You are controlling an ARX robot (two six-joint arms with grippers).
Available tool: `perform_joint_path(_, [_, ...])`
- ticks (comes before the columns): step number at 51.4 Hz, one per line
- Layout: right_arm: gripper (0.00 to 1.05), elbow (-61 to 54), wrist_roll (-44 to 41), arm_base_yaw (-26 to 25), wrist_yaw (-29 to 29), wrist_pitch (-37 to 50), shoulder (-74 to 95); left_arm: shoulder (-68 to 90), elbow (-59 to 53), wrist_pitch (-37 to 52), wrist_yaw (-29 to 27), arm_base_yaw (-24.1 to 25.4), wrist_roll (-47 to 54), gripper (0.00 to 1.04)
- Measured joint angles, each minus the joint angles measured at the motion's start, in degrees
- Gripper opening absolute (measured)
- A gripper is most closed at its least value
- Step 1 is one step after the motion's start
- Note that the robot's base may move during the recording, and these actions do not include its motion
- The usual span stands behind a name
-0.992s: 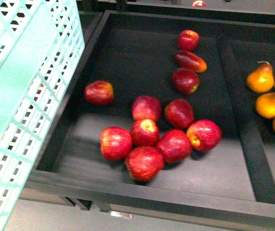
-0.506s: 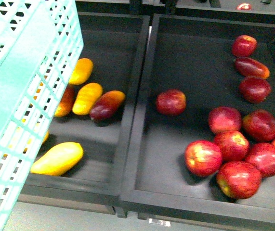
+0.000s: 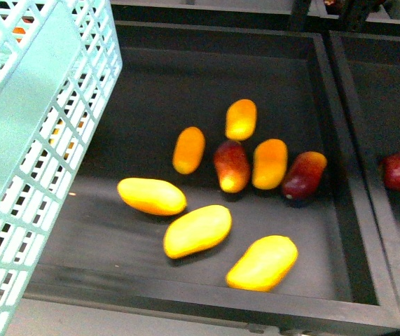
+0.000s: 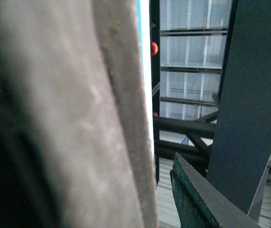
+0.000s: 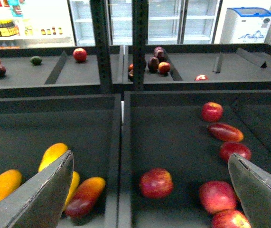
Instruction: Pick mango and avocado into basket
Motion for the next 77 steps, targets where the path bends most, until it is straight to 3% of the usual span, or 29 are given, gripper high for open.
perform_joint_path(64, [0.96,0.0,0.0,-0.1,-0.5,0.0,-0.1,0.1,0.1,0.0,-1.7,0.5,1.3,0.29])
perform_joint_path(70, [0.96,0.0,0.0,-0.1,-0.1,0.0,-0.1,5.0,7.1,-15.5,8.6,-0.5,16.2,0.29])
perform_joint_path(77, [0.96,0.0,0.0,-0.1,-0.1,0.0,-0.1,9.9,8.7,-13.0,8.3,-5.3,22.5,0.29])
